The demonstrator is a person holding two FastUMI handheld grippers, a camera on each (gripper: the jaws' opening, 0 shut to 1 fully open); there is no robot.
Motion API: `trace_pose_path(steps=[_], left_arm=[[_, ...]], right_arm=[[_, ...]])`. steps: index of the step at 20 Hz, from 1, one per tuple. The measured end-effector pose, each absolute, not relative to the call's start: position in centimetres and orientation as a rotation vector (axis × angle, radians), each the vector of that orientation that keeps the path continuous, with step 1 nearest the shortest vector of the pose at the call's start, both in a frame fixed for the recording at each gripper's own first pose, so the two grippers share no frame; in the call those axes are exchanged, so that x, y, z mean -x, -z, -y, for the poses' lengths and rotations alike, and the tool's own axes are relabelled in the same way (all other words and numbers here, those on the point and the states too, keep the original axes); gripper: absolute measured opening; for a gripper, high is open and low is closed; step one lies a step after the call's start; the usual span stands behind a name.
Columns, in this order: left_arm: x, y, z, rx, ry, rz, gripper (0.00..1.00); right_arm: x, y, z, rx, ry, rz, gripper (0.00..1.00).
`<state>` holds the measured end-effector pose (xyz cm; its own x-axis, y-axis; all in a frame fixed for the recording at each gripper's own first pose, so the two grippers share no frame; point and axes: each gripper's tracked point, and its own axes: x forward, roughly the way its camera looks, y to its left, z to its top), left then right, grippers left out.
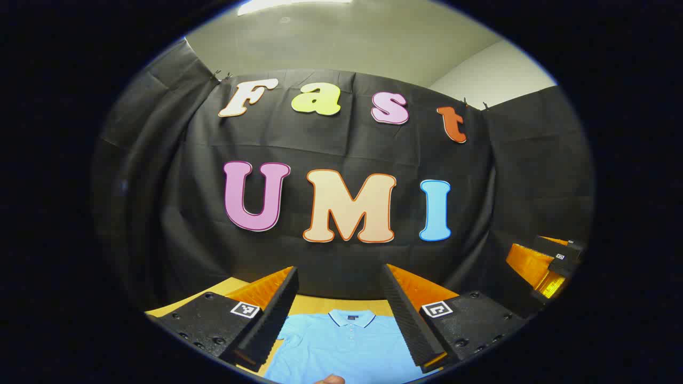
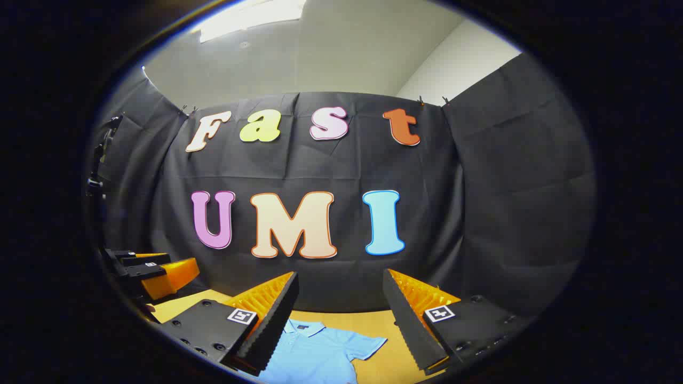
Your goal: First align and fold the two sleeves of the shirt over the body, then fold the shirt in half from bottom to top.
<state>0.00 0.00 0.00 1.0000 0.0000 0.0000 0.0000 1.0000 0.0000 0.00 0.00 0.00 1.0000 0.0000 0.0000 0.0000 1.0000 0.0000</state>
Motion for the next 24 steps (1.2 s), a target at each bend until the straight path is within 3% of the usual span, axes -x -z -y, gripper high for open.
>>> trace_pose_path(steps=[17, 24], left_arm=[[0.6, 0.2, -1.7, -0.03, -0.015, -0.006, 0.94], [-0.1, 0.4, -2.7, -0.038, -0.022, 0.005, 0.94]], right_arm=[[-0.2, 0.8, -2.1, 0.008, -0.017, -0.018, 0.98], [-3.0, 2.9, -0.6, 0.029, 0.019, -0.054, 0.98]])
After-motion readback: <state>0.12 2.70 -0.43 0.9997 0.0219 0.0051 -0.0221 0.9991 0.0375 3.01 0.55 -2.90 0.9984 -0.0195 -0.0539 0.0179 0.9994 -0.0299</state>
